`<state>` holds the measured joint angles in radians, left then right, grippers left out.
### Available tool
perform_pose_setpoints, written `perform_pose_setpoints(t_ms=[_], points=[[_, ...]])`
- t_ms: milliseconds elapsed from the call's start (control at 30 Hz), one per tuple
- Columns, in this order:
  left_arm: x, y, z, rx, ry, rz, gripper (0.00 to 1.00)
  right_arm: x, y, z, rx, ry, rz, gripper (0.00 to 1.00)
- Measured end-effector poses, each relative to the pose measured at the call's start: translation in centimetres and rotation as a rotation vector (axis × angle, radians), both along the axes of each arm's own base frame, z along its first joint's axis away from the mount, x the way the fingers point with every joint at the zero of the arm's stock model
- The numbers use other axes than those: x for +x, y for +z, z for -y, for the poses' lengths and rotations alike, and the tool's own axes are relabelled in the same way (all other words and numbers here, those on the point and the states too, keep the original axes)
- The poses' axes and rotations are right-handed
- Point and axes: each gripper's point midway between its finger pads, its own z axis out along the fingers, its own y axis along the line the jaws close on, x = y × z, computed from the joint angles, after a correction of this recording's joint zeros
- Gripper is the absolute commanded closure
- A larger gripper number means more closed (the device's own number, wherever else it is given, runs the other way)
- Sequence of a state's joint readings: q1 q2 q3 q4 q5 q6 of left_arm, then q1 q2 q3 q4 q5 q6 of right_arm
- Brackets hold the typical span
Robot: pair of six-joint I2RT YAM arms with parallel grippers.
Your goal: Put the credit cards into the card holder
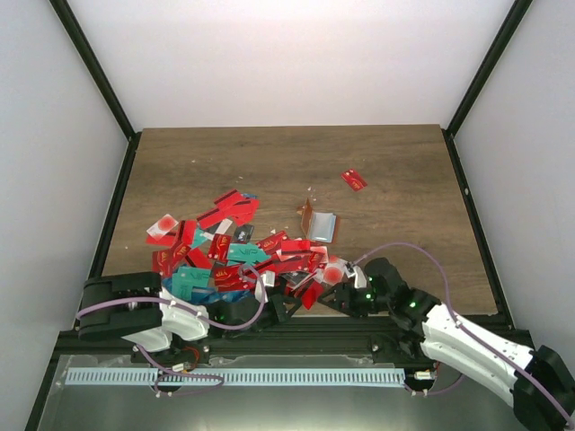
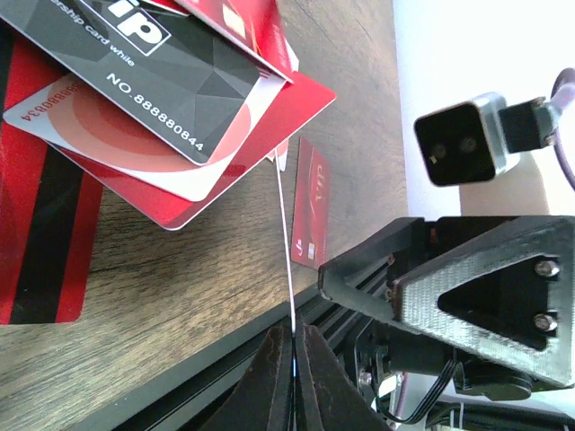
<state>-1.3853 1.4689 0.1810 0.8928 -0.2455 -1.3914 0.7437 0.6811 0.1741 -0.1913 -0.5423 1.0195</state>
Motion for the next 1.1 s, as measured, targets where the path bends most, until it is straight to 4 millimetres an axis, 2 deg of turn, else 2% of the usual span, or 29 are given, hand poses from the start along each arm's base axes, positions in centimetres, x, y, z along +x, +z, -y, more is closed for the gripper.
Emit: perform_pose_setpoints(t_ms=[233,633,767,867,1000,1100], points=[[-0.1,0.0,0.1,-0.002,-0.004,-0.006,0.96,-0.4,-1.3,0.6,0.013,-0.052,-0.054,0.44],[-0.4,1.5,0.4,-0.056,-0.023,-0.015,0.96,0.7,0.1,-0.4,0.101,-0.093,-0.047,0.44],[-0.6,1.6,0.5,-0.063,-0.034,-0.017,0.96,0.6,-0.4,-0.4,0.122,-0.108,-0.060,0.45],[-0.7,2.2,0.8,-0.090,-0.044,-0.015,0.96,0.6,-0.7,-0.3,0.136,-0.117,-0.069,0.47],[-0.9,2.7,1.1,-0.119,-0.057,-0.014,0.96,1.0,0.3,-0.7,0.176,-0.125,-0.052,0.50],[-1.0,3.0,1.3,-0.134,-0.065,-0.013,0.96,1.3,1.1,-0.9,0.209,-0.132,-0.038,0.61]])
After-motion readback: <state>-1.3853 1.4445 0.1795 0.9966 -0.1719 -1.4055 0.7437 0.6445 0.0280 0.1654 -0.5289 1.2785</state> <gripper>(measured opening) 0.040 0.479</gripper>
